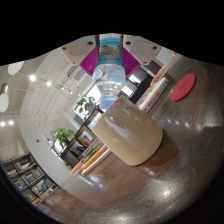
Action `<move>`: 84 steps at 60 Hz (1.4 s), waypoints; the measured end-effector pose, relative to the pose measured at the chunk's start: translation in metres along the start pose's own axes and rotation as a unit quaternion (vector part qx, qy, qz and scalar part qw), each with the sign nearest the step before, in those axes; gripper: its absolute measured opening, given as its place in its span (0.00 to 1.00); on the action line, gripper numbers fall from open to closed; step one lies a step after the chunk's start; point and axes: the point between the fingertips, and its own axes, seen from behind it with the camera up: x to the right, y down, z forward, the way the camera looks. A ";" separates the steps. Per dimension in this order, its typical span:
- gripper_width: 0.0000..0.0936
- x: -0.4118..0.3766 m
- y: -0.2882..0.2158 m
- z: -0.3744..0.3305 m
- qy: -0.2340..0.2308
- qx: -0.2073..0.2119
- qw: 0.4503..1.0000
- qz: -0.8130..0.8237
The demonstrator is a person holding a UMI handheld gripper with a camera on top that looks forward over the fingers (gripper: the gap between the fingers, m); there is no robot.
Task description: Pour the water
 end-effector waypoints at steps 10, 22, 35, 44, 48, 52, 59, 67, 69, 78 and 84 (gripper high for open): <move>0.28 0.007 0.003 -0.001 0.011 -0.006 1.000 0.010; 0.28 0.027 0.029 -0.006 -0.002 -0.034 0.955 0.296; 0.28 0.038 0.053 -0.024 -0.039 -0.033 0.626 0.778; 0.28 -0.004 0.065 -0.025 -0.049 -0.050 0.465 0.882; 0.28 -0.022 0.053 -0.022 -0.061 -0.055 0.438 0.895; 0.28 -0.040 0.047 -0.022 -0.073 -0.056 0.430 0.898; 0.28 -0.069 0.035 -0.020 -0.088 -0.073 0.422 0.899; 0.31 -0.098 0.010 -0.018 -0.114 -0.089 0.419 0.896; 0.30 -0.096 0.015 -0.016 -0.101 -0.081 0.424 0.896; 0.42 -0.095 0.017 -0.019 -0.099 -0.088 0.428 0.894; 0.57 -0.095 0.014 -0.018 -0.096 -0.093 0.419 0.898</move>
